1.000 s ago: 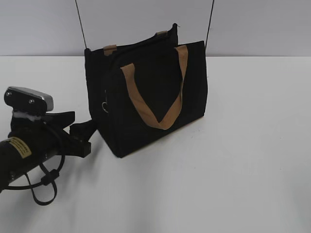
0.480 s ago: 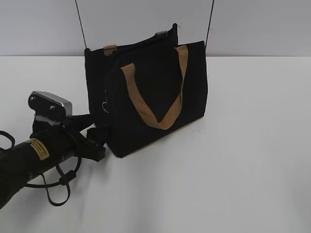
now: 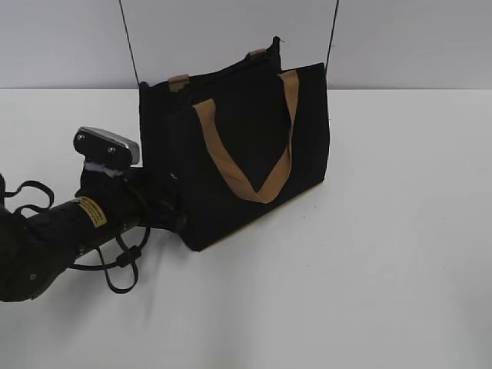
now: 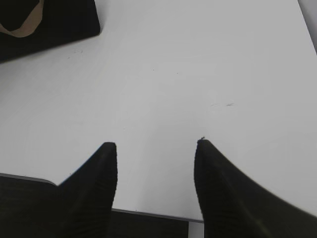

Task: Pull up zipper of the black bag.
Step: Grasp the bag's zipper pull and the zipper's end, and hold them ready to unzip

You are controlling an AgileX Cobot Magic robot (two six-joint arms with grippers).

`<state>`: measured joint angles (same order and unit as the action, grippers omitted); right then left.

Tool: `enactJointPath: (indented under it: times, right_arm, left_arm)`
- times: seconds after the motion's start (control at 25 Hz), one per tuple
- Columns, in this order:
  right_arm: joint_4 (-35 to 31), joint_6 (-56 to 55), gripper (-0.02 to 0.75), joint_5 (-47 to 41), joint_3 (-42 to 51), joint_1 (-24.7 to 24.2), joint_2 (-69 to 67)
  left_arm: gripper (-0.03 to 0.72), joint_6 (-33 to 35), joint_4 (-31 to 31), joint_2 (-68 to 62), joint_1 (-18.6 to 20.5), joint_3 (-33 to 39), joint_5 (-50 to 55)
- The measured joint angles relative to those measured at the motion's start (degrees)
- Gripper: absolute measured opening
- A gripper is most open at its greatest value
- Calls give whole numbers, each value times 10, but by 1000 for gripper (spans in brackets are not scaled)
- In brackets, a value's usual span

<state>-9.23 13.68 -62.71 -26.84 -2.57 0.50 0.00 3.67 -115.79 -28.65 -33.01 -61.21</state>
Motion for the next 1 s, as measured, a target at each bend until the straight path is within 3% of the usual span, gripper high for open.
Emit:
enactJointPath:
  times: [0.4,1.0]
  right_arm:
    - [0,0,389,0,0,0,0]
    - [0,0,389,0,0,0,0]
  left_arm:
    - [407,0,1,-28,0,-6,-1]
    - [246,0,37,-29,0,-6,-22]
